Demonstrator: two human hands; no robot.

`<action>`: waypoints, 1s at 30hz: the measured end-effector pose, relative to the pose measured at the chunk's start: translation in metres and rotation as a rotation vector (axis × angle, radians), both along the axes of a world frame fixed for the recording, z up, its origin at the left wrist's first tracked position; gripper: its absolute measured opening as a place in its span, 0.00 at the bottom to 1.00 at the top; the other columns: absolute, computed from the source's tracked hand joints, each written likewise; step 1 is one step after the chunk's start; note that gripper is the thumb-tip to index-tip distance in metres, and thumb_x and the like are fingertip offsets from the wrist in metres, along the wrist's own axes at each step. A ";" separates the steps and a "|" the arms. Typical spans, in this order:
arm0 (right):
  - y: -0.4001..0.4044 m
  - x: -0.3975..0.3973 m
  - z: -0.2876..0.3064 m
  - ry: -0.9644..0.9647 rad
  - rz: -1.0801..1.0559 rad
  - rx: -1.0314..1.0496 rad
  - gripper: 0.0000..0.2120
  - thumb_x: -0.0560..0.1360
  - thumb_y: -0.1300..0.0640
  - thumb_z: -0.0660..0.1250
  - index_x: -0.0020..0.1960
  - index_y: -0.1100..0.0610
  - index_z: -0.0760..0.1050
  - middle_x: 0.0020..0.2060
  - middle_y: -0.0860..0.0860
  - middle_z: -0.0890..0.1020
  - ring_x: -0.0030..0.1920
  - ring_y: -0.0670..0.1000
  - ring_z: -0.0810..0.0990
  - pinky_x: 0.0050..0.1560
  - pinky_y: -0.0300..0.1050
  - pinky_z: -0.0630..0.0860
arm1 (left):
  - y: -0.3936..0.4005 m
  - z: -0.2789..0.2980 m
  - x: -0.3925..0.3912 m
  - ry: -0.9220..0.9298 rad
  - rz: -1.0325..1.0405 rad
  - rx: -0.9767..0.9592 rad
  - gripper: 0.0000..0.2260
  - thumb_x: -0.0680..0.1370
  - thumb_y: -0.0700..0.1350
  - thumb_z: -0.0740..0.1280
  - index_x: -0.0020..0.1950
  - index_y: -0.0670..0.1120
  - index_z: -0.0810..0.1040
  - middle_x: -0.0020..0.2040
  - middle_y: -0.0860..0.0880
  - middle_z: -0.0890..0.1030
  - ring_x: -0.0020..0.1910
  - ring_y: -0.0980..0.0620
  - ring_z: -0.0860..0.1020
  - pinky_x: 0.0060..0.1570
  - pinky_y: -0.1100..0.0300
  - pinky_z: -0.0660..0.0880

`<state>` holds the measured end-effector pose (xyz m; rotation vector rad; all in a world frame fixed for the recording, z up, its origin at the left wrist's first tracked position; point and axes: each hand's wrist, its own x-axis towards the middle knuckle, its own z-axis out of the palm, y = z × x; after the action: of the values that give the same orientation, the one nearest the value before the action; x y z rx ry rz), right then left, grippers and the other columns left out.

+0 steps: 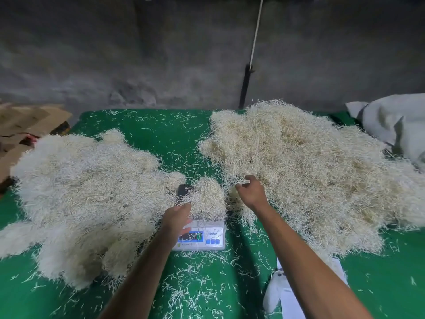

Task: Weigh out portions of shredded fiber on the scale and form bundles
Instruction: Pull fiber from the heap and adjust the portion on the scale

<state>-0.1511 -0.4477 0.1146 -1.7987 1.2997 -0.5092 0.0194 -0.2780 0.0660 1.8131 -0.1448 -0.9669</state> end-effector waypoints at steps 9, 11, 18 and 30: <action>0.021 0.024 -0.031 0.231 0.187 -0.105 0.09 0.83 0.54 0.64 0.54 0.58 0.80 0.42 0.52 0.84 0.33 0.48 0.78 0.34 0.41 0.77 | 0.031 -0.009 0.013 -0.063 -0.064 0.036 0.13 0.81 0.48 0.68 0.59 0.40 0.79 0.51 0.45 0.82 0.48 0.48 0.83 0.35 0.57 0.79; 0.024 0.028 -0.035 0.246 0.196 -0.117 0.08 0.83 0.53 0.64 0.52 0.56 0.80 0.40 0.51 0.83 0.32 0.47 0.79 0.31 0.40 0.74 | 0.037 -0.016 0.017 -0.094 -0.049 0.040 0.12 0.81 0.48 0.68 0.56 0.40 0.80 0.51 0.44 0.83 0.46 0.49 0.83 0.33 0.57 0.79; 0.025 0.039 -0.045 0.215 0.152 -0.166 0.10 0.81 0.51 0.68 0.57 0.56 0.77 0.51 0.52 0.82 0.44 0.51 0.83 0.45 0.48 0.84 | 0.042 -0.021 0.022 -0.160 -0.001 0.038 0.08 0.81 0.44 0.66 0.54 0.39 0.79 0.50 0.42 0.83 0.46 0.47 0.83 0.38 0.53 0.83; 0.041 0.087 -0.073 0.237 0.353 -0.320 0.36 0.78 0.48 0.71 0.79 0.53 0.58 0.74 0.57 0.67 0.69 0.55 0.70 0.72 0.61 0.71 | -0.014 -0.034 0.028 -0.654 -0.426 -0.024 0.30 0.79 0.39 0.71 0.78 0.47 0.65 0.69 0.47 0.74 0.54 0.46 0.82 0.51 0.47 0.83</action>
<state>-0.0638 -0.4065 0.0417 -2.3561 1.0591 -0.3260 0.0475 -0.2921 0.0317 2.0602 -0.9722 -0.6069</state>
